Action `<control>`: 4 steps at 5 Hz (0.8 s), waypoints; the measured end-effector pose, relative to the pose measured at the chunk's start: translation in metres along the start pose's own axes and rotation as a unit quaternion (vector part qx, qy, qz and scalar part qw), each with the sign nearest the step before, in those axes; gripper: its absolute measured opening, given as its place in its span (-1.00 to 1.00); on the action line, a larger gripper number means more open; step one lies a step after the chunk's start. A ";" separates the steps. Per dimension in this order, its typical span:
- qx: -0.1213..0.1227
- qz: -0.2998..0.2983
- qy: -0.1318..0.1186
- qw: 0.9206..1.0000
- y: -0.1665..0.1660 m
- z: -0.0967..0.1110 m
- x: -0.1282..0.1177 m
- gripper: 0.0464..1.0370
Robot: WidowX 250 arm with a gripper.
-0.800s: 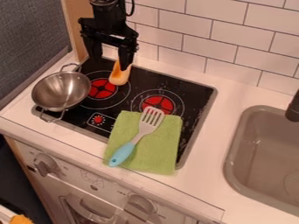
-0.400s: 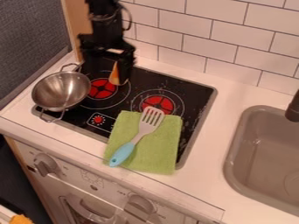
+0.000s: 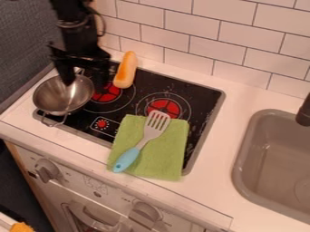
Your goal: Put the silver pot on the top of the right burner
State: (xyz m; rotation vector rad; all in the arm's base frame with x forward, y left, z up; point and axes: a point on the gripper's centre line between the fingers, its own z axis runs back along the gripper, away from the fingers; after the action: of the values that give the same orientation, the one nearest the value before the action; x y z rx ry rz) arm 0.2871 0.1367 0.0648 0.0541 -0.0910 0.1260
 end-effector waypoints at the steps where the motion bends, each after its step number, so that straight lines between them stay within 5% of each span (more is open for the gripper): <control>1: 0.000 0.001 0.001 1.000 0.002 -0.003 -0.004 0.93; 4: 0.000 -0.004 0.044 0.999 -0.006 -0.043 -0.013 0.82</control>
State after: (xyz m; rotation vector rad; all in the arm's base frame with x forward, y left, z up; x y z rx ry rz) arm 0.2788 0.1319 0.0203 0.0496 -0.0037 0.1207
